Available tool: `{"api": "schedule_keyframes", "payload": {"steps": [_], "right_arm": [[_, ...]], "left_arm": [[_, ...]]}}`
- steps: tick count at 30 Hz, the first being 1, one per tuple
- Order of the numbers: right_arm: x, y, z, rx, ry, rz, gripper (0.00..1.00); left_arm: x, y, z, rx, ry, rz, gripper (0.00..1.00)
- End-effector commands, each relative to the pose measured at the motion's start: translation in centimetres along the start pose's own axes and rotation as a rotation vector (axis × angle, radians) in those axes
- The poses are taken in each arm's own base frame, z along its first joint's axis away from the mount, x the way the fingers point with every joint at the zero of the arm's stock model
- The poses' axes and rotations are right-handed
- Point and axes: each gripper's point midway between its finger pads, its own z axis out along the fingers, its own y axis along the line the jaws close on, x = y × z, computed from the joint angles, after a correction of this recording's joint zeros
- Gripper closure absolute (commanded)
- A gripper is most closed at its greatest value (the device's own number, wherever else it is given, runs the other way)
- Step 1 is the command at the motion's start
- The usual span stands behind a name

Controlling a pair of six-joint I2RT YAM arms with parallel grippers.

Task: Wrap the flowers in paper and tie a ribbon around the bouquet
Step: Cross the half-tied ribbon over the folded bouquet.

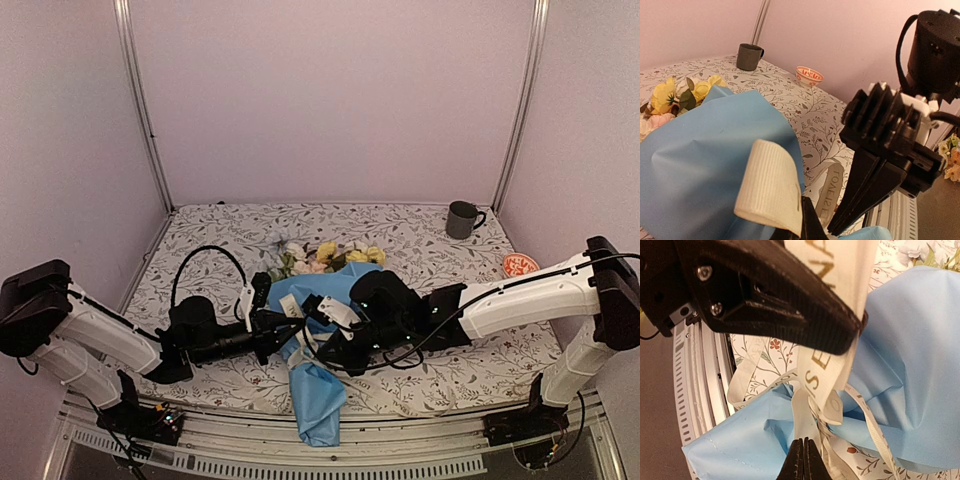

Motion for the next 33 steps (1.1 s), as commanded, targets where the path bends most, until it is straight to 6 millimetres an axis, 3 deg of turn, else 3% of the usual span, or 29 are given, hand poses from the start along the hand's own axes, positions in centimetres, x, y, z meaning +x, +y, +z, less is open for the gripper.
{"api": "schedule_keyframes", "payload": {"steps": [1, 3, 7, 12, 18, 23, 25, 33], "right_arm": [[0.3, 0.2, -0.1, -0.004, 0.010, 0.006, 0.87], [-0.2, 0.9, 0.3, -0.026, -0.006, 0.007, 0.76], [-1.1, 2.2, 1.1, -0.039, -0.035, -0.034, 0.67], [-0.1, 0.9, 2.7, 0.033, 0.007, -0.040, 0.63], [0.0, 0.0, 3.3, 0.093, 0.010, -0.055, 0.70], [-0.5, -0.2, 2.9, 0.106, -0.009, -0.051, 0.93], [-0.7, -0.2, 2.6, 0.113, -0.016, -0.045, 0.97], [-1.2, -0.5, 1.8, 0.135, -0.033, -0.032, 0.95]], "left_arm": [[0.1, 0.5, -0.3, -0.020, 0.003, 0.009, 1.00], [0.1, 0.5, -0.4, -0.022, 0.002, 0.008, 1.00], [0.0, 0.4, -0.3, -0.016, -0.001, 0.006, 1.00], [0.0, 0.4, -0.3, -0.015, 0.001, 0.009, 1.00], [0.0, 0.4, -0.2, -0.017, 0.002, 0.013, 1.00], [0.1, 0.5, -0.2, -0.017, 0.005, 0.015, 1.00], [0.1, 0.4, -0.3, -0.016, 0.005, 0.015, 1.00], [0.0, 0.4, -0.3, -0.016, 0.004, 0.015, 1.00]]}}
